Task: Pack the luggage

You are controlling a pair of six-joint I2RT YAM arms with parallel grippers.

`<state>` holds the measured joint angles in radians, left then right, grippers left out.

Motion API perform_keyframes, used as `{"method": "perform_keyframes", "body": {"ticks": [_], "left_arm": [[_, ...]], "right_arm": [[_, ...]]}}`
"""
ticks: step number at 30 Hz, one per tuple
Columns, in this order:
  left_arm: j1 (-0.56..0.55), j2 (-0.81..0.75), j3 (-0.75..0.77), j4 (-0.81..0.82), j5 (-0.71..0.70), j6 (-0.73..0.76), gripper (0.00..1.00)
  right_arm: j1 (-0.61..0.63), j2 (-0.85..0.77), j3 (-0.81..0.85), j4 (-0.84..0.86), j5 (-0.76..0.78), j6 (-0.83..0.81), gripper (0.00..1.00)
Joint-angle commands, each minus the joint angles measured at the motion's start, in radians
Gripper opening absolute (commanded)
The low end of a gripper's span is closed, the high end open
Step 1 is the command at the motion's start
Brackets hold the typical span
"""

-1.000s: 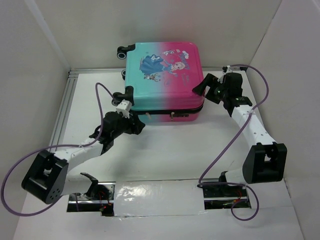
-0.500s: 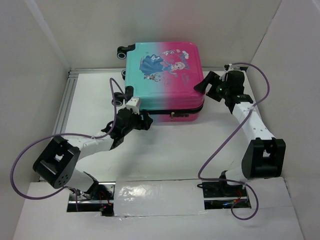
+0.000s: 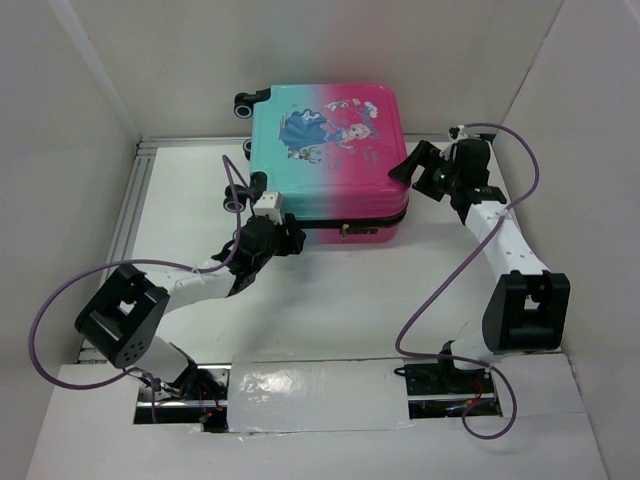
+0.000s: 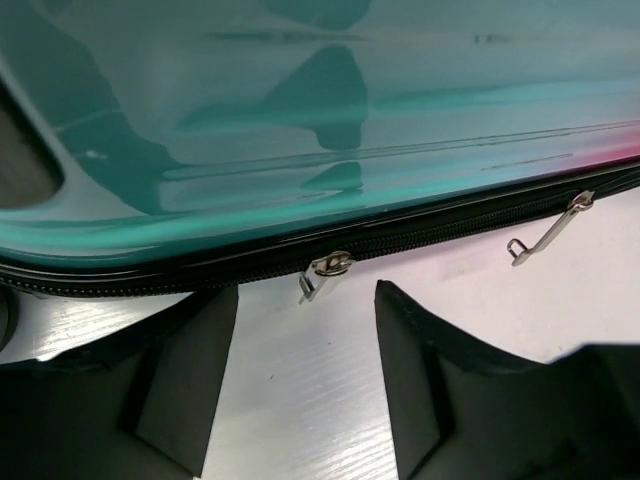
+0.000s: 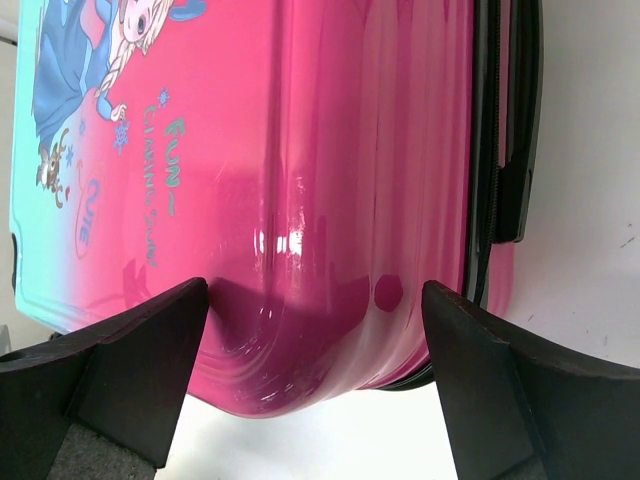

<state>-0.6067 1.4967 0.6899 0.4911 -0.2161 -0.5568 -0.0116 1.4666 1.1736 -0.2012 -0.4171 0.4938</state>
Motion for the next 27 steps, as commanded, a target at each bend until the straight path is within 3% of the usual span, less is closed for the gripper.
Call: {"method": "perform_keyframes", "body": {"ticks": [1,12,19,21,24,27], "left_arm": [[-0.016,0.013,0.068,0.086,-0.077,-0.012,0.67],[-0.034,0.059,0.106,0.089,-0.12,-0.032,0.4],[-0.034,0.063,0.077,0.236,-0.057,0.032,0.14],[-0.034,0.053,0.068,0.248,-0.042,0.046,0.0],[-0.034,0.053,0.068,0.27,0.009,0.078,0.0],[-0.047,0.043,0.082,0.287,0.153,0.126,0.0]], "right_arm": [[-0.016,0.023,0.023,-0.038,0.02,-0.046,0.93],[-0.025,0.023,0.014,-0.029,0.009,-0.046,0.93],[-0.034,0.005,0.024,-0.038,0.009,-0.046,0.93],[-0.034,0.005,0.024,-0.038,0.009,-0.046,0.93],[-0.034,0.005,0.024,-0.038,0.009,-0.046,0.93],[-0.034,0.005,0.015,-0.038,0.009,-0.046,0.93]]}}
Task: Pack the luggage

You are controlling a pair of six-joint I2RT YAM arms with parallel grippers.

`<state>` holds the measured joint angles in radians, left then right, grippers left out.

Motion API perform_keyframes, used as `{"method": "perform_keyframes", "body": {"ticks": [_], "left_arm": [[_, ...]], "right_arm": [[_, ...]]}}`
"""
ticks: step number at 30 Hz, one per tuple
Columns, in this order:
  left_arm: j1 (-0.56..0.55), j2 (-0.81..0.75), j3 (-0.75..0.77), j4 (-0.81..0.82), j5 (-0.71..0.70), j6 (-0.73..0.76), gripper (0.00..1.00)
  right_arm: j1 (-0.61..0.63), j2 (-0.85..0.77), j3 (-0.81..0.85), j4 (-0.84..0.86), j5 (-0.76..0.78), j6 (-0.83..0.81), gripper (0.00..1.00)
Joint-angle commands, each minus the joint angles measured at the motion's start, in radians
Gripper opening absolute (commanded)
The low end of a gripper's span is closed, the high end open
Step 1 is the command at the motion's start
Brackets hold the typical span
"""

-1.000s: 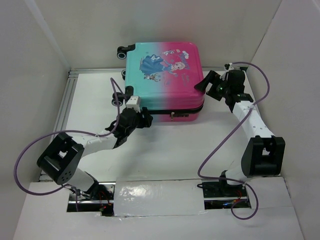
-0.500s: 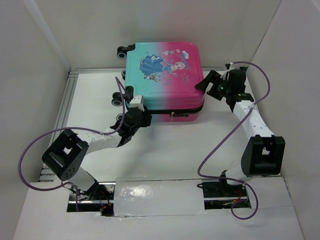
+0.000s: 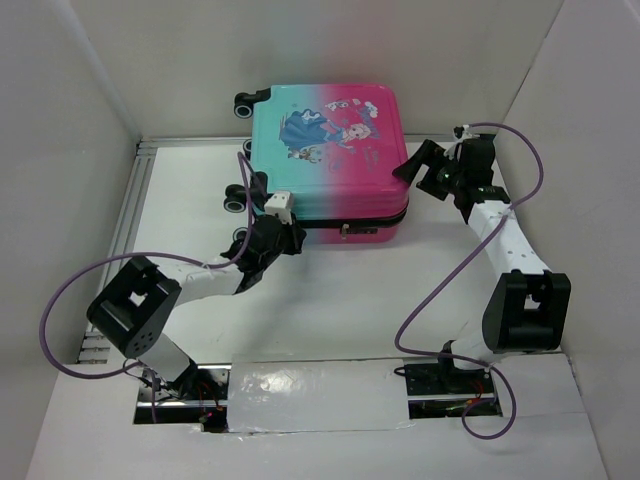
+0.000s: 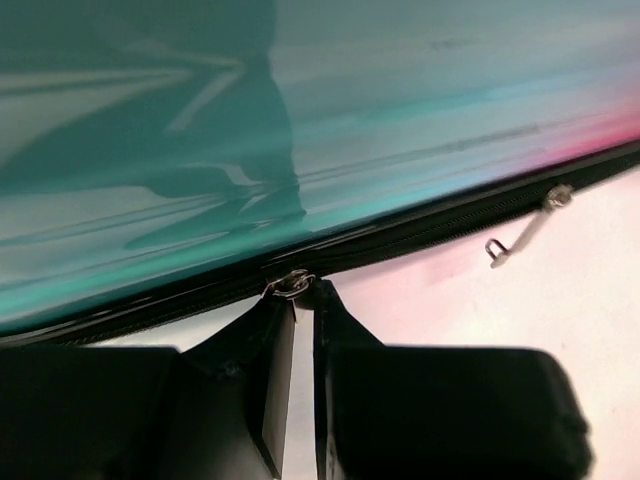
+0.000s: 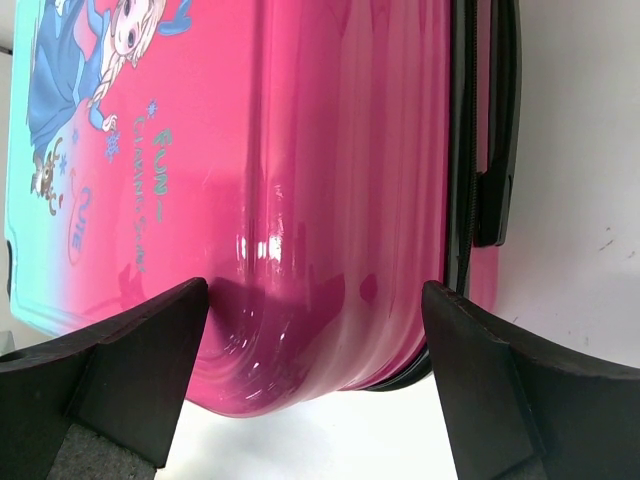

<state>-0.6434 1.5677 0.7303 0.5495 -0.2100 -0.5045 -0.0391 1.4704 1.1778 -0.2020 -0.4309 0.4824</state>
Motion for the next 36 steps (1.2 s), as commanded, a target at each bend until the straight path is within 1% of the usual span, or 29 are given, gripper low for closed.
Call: {"method": "perform_keyframes", "body": {"ticks": [1,4,6,7,10,14,20,21,22,23,24,27,29,31,32,33,34,35,36], "left_arm": [[-0.022,-0.028,0.05,0.228,0.179,0.107,0.0],[-0.073,0.0,0.109,0.187,0.266,0.167,0.0],[-0.1,0.037,0.171,0.146,0.29,0.216,0.0],[-0.126,0.051,0.19,0.117,0.3,0.225,0.0],[-0.153,0.101,0.242,0.098,0.323,0.225,0.0],[-0.162,0.159,0.311,0.043,0.324,0.195,0.0],[-0.171,0.193,0.374,0.032,0.268,0.141,0.0],[-0.171,0.202,0.392,0.023,0.258,0.129,0.0],[-0.171,0.203,0.393,0.023,0.258,0.118,0.0],[-0.18,0.215,0.409,0.014,0.218,0.109,0.0],[-0.18,0.228,0.42,0.013,0.193,0.077,0.0],[-0.18,0.242,0.445,0.001,0.143,0.028,0.0],[-0.18,0.264,0.469,0.026,0.152,0.018,0.0],[-0.18,0.264,0.469,0.078,0.208,0.03,0.0],[-0.18,0.273,0.457,0.117,0.298,0.041,0.0],[-0.18,0.273,0.457,0.2,0.355,0.072,0.0],[-0.18,0.285,0.469,0.216,0.397,0.083,0.0],[-0.18,0.305,0.484,0.216,0.475,0.083,0.0],[-0.18,0.316,0.5,0.216,0.506,0.083,0.0]], "right_arm": [[-0.007,0.001,0.002,-0.027,0.023,-0.034,0.93],[-0.007,0.001,-0.01,-0.027,0.032,-0.034,0.93],[-0.007,0.01,-0.02,-0.017,0.032,-0.034,0.93],[-0.007,0.01,-0.02,-0.017,0.032,-0.034,0.92],[-0.007,0.019,-0.039,0.004,0.023,-0.025,0.92],[-0.007,0.028,-0.063,0.027,0.014,-0.025,0.9],[-0.007,0.038,-0.098,0.075,-0.026,-0.016,0.85],[-0.007,0.047,-0.109,0.085,-0.037,-0.007,0.82],[-0.007,0.047,-0.109,0.085,-0.051,-0.007,0.82],[-0.007,0.047,-0.109,0.098,-0.06,-0.007,0.79],[-0.007,0.047,-0.118,0.108,-0.06,-0.007,0.69],[-0.007,0.056,-0.118,0.108,-0.081,0.004,0.5],[-0.007,0.056,-0.127,0.108,-0.091,0.004,0.45],[-0.007,0.056,-0.127,0.118,-0.091,0.004,0.41],[-0.007,0.056,-0.127,0.118,-0.101,0.004,0.39],[-0.007,0.056,-0.136,0.118,-0.101,0.004,0.39],[-0.007,0.056,-0.136,0.118,-0.101,0.004,0.38],[-0.007,0.056,-0.136,0.118,-0.101,0.004,0.36],[0.002,0.056,-0.136,0.118,-0.101,0.004,0.36]]}}
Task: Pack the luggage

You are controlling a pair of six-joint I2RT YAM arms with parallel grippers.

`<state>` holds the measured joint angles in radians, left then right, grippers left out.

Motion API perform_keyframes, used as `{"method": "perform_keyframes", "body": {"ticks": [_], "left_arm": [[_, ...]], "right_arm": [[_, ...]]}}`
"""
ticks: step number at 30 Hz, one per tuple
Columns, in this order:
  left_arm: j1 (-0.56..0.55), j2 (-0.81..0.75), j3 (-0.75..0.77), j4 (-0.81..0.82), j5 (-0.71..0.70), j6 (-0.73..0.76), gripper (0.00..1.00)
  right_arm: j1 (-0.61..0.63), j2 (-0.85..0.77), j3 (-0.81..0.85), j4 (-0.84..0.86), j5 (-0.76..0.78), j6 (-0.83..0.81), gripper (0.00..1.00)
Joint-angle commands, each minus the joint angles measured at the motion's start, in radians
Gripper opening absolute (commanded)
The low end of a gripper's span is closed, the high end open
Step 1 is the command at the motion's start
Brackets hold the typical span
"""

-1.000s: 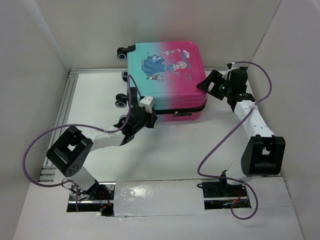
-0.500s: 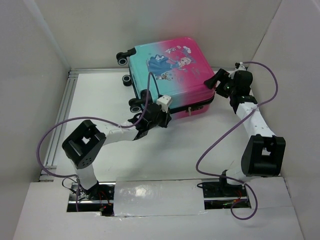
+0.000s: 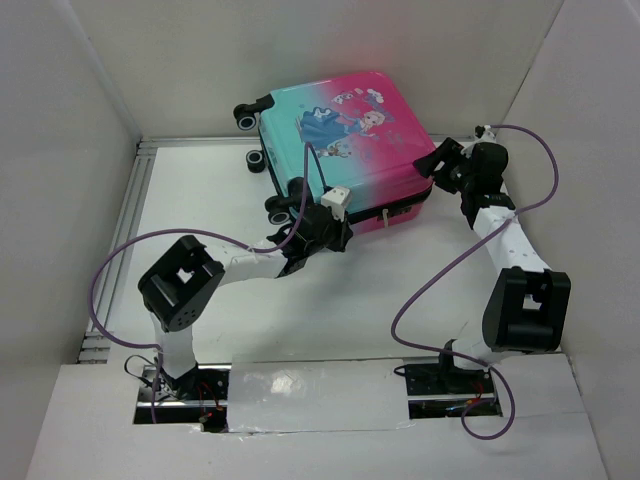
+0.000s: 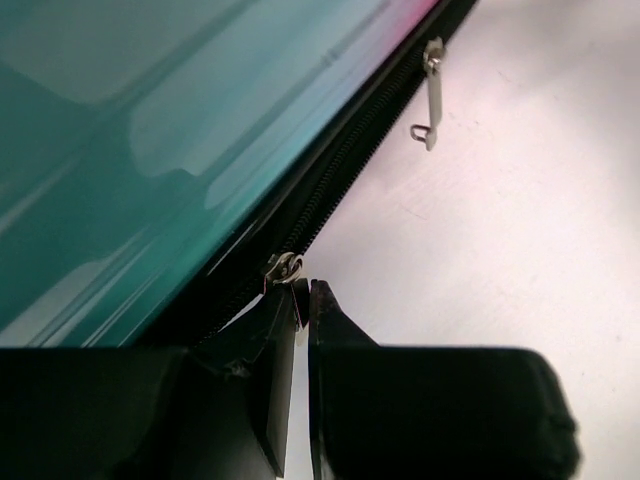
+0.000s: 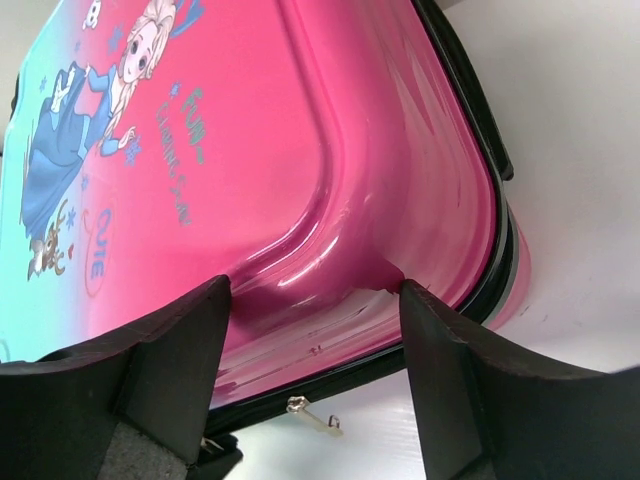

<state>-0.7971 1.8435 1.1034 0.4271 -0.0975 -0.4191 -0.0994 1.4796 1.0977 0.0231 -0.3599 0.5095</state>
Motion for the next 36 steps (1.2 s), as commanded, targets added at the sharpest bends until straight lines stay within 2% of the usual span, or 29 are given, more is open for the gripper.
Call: {"method": "perform_keyframes", "body": {"ticks": [1,5,10,14,20,27,32,36], "left_arm": [[-0.027,0.051,0.151,0.349,0.421,-0.003,0.0],[-0.027,0.102,0.225,0.319,0.493,0.009,0.0],[-0.027,0.083,0.202,0.256,0.386,0.0,0.0],[-0.017,-0.016,0.034,0.256,0.303,0.011,0.0],[0.039,-0.177,-0.179,0.245,0.283,0.002,0.0],[0.119,-0.302,-0.303,0.19,0.272,-0.007,0.0],[0.185,-0.435,-0.425,0.214,0.262,0.023,0.0],[0.232,-0.503,-0.484,0.214,0.306,0.046,0.0]], "right_arm": [[0.063,0.047,-0.056,-0.107,-0.172,-0.023,0.36],[0.063,0.038,-0.056,-0.107,-0.172,-0.023,0.35],[0.063,0.028,-0.056,-0.129,-0.151,-0.032,0.35],[0.063,0.028,-0.045,-0.14,-0.14,-0.032,0.35],[0.063,0.039,-0.036,-0.14,-0.14,-0.032,0.35],[0.072,0.039,-0.036,-0.14,-0.111,-0.023,0.35],[0.081,0.03,-0.036,-0.17,-0.088,-0.023,0.35],[0.081,0.008,-0.016,-0.193,-0.076,-0.032,0.37]]}}
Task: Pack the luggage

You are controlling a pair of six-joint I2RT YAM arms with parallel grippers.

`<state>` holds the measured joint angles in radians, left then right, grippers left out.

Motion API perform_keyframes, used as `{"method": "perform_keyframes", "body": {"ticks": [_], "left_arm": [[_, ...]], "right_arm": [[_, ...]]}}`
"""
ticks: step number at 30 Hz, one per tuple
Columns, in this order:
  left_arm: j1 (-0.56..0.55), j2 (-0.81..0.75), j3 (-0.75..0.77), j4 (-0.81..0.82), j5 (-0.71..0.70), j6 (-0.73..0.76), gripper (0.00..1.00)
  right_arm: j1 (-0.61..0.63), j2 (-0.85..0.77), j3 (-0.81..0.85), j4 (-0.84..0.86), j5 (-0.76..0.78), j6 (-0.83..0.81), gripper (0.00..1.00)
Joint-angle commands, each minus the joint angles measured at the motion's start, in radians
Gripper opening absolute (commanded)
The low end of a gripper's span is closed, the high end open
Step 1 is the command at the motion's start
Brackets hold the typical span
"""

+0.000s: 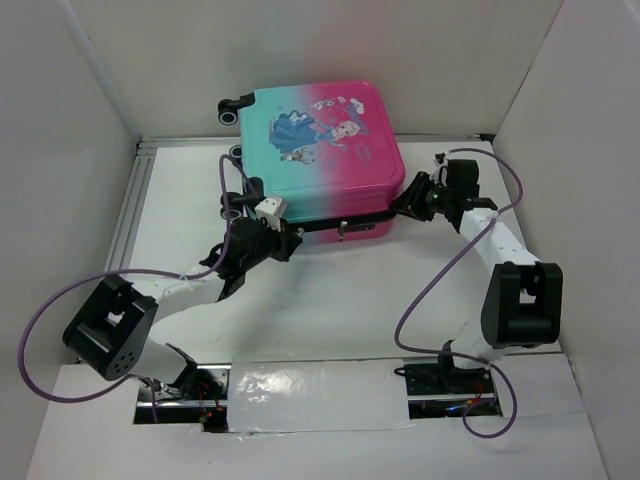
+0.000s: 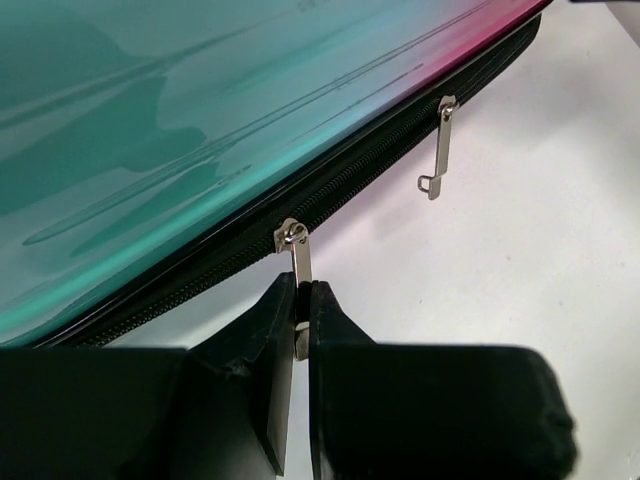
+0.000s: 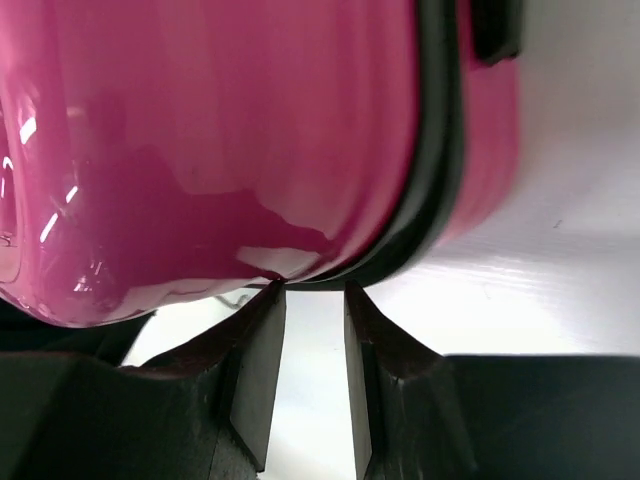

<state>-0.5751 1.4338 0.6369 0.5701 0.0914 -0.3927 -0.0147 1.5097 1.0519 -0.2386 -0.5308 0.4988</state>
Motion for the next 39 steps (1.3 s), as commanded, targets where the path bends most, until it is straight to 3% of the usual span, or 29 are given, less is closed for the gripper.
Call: {"method": "perform_keyframes", "body": {"ticks": [1,4,10,14,19,26,34,39], "left_arm": [[0.011,-0.093,-0.026,0.062,0.126,0.034,0.0],[0.034,-0.102,-0.036,0.062,0.207,0.061,0.0],[0.044,-0.063,-0.026,0.074,0.529,0.149,0.0],[0.044,-0.023,-0.026,0.149,0.656,0.176,0.0],[-0.002,0.013,0.004,0.084,0.579,0.285,0.0],[-0.023,0.102,0.108,0.088,0.562,0.288,0.0],[-0.094,0.235,0.286,-0.036,0.541,0.376,0.0],[-0.129,0.264,0.317,-0.023,0.496,0.353,0.0]], "right_arm": [[-0.004,-0.037,0.039,0.056,0.095,-0.022,0.37],[-0.004,-0.078,0.049,0.032,0.107,-0.022,0.41],[-0.004,-0.099,0.049,-0.008,0.241,-0.065,0.56],[-0.004,-0.042,0.04,-0.008,0.267,-0.074,0.56],[-0.004,0.036,0.031,0.022,0.288,-0.086,0.55],[0.015,0.113,0.02,0.079,0.241,-0.075,0.47],[0.045,0.144,0.02,0.111,0.21,-0.075,0.44],[0.065,0.144,0.01,0.12,0.21,-0.066,0.42]]}}
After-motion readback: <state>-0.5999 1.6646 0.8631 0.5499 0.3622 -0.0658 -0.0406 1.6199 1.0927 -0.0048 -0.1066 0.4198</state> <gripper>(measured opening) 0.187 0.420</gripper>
